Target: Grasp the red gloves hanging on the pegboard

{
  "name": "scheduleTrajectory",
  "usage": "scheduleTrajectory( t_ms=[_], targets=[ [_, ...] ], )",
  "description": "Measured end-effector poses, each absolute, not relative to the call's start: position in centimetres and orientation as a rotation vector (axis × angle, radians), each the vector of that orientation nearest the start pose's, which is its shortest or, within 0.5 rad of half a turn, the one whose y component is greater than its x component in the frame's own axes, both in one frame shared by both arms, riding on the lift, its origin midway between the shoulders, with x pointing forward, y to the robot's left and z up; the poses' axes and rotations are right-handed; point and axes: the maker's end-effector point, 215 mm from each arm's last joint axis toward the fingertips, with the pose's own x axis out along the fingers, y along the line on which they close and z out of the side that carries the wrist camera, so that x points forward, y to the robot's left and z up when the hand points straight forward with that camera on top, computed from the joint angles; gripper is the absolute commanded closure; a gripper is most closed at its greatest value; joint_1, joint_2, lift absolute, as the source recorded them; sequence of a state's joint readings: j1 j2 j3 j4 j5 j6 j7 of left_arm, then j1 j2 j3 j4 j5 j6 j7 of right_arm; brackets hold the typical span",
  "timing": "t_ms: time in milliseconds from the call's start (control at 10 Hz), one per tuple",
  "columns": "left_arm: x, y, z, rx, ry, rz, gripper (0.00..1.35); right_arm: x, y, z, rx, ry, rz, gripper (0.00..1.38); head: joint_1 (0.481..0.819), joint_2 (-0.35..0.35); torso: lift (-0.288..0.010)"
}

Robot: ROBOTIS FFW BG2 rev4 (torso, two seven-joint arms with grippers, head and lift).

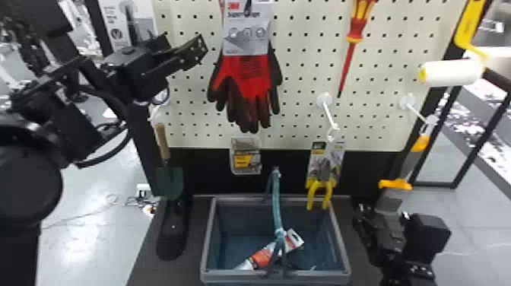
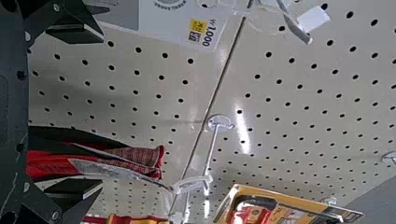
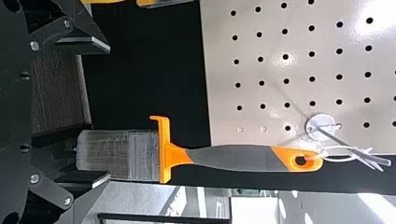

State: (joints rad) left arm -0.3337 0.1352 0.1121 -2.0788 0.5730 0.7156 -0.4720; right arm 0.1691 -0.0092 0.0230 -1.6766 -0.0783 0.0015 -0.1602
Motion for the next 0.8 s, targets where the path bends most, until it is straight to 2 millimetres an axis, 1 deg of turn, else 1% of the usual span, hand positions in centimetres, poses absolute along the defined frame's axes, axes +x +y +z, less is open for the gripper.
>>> scheduleTrajectory(
  t_ms=[100, 400, 600, 800],
  targets=[
    [57.5, 12.9, -3.1, -0.303, -0.2, -0.785, 0.2, 54.1, -25.0, -38.1, 0.067, 0.07, -0.136, 0.32, 0.549, 0.0, -0.1],
    [58.0, 10.8, -4.8, -0.395, -0.156, -0.944, 0.2, 54.2, -24.9, -38.0, 0.066, 0.068, -0.131, 0.32, 0.549, 0.0, -0.1],
    [58.3, 9.9, -5.3, -0.395, -0.127, -0.987, 0.2, 54.3, -24.8, -37.9, 0.066, 0.067, -0.13, 0.32, 0.549, 0.0, -0.1],
    [58.1, 8.2, -5.8, -0.392, -0.089, -1.068, 0.2, 54.4, -24.6, -37.9, 0.066, 0.066, -0.124, 0.32, 0.549, 0.0, -0.1]
  ],
)
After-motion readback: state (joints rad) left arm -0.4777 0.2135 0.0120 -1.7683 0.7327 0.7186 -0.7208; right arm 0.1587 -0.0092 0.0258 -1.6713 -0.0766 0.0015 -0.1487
